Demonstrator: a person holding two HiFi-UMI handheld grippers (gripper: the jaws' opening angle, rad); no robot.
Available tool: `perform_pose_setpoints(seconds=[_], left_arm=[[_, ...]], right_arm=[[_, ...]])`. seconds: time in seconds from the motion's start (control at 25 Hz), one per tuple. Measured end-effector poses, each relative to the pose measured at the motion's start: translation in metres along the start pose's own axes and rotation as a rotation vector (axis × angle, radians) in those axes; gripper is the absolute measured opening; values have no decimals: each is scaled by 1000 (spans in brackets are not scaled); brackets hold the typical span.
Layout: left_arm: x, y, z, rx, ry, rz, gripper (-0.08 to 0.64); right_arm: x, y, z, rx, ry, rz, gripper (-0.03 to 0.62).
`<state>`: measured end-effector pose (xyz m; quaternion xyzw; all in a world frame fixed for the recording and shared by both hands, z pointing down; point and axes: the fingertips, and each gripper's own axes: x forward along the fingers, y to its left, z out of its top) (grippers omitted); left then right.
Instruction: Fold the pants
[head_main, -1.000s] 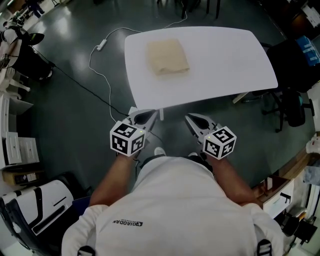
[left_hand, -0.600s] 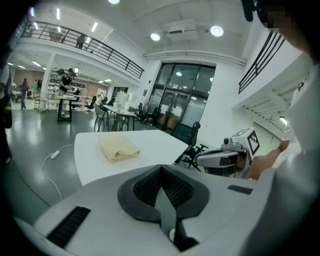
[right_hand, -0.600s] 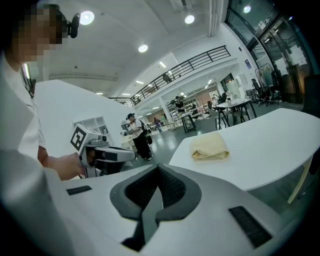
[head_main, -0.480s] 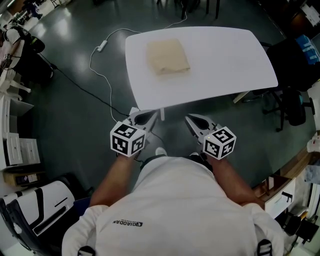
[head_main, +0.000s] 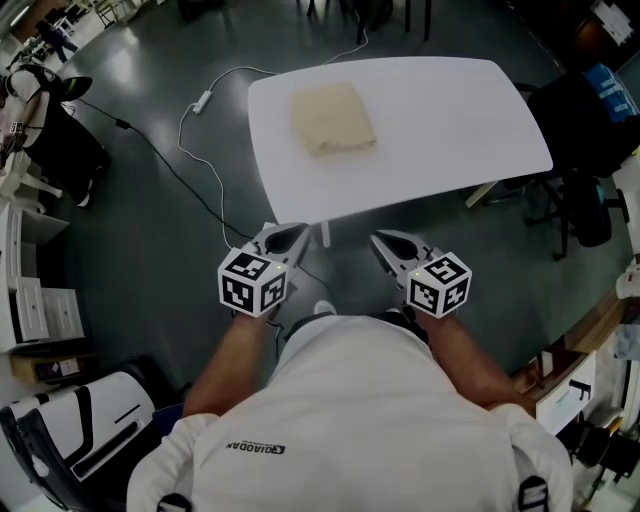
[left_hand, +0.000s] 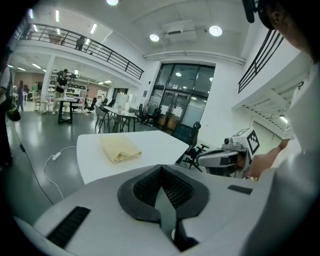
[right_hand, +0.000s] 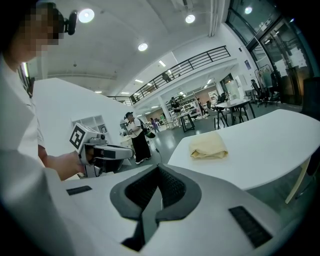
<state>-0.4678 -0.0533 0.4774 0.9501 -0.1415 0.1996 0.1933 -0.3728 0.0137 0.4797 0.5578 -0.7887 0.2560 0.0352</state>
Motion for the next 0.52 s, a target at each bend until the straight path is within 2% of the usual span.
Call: perform_pose_setpoints(seconds=[0.52], left_arm=[[2, 7, 3, -10, -7, -6, 28]], right_arm=[[8, 0, -1, 12, 20, -4, 18]])
